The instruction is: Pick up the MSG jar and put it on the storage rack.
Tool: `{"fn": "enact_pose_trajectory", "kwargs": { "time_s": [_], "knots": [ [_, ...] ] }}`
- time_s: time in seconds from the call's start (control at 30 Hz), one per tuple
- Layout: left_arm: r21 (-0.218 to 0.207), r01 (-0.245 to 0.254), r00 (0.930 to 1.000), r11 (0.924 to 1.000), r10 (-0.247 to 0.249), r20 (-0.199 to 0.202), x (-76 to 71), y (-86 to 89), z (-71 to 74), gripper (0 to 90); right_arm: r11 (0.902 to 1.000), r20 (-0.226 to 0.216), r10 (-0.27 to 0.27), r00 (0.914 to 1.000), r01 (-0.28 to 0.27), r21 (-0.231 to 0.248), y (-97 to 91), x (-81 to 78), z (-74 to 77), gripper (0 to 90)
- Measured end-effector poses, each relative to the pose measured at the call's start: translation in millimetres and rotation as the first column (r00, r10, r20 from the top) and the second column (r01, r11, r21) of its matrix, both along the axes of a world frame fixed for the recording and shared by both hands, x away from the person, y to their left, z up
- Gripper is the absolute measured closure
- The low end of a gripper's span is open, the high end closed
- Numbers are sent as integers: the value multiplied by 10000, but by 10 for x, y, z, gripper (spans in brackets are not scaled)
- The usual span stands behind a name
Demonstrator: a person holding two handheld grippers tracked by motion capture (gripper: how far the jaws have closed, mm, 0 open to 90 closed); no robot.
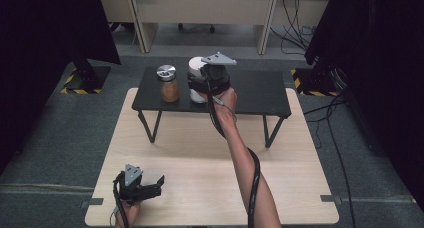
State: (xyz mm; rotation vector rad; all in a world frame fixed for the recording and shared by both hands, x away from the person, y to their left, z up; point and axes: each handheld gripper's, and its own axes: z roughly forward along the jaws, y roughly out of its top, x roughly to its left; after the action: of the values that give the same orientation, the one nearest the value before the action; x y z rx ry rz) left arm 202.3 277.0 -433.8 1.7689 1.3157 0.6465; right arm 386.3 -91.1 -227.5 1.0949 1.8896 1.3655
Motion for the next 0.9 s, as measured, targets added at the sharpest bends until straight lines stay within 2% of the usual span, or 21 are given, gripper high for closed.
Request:
{"fn": "enact_pose_trajectory", "kwargs": {
  "time_s": [0.37,0.63,0.67,0.73,0.8,0.9],
  "knots": [
    [-29,21,10000,10000,-21,-1,2,9,0,14,9999,20,-79,10000,79,-130,55,58,-8,348],
    [-34,6,10000,10000,-7,-7,1,7,0,14,10000,-79,-19,10000,18,-52,10,89,-33,341],
    [-25,8,10000,10000,-8,-7,0,6,2,14,10000,-85,-14,10000,13,-80,10,89,-28,333],
    [-16,7,10000,10000,-7,6,-5,5,3,14,9999,-205,36,9998,-39,-111,-1,104,-4,251],
    [-5,6,10000,10000,-6,8,-7,4,4,13,9993,-443,59,9990,-75,-365,8,119,32,187],
    [-7,11,10000,10000,-11,7,-10,8,8,13,9990,-451,112,9989,-132,-422,-19,90,-6,156]
  ]
}}
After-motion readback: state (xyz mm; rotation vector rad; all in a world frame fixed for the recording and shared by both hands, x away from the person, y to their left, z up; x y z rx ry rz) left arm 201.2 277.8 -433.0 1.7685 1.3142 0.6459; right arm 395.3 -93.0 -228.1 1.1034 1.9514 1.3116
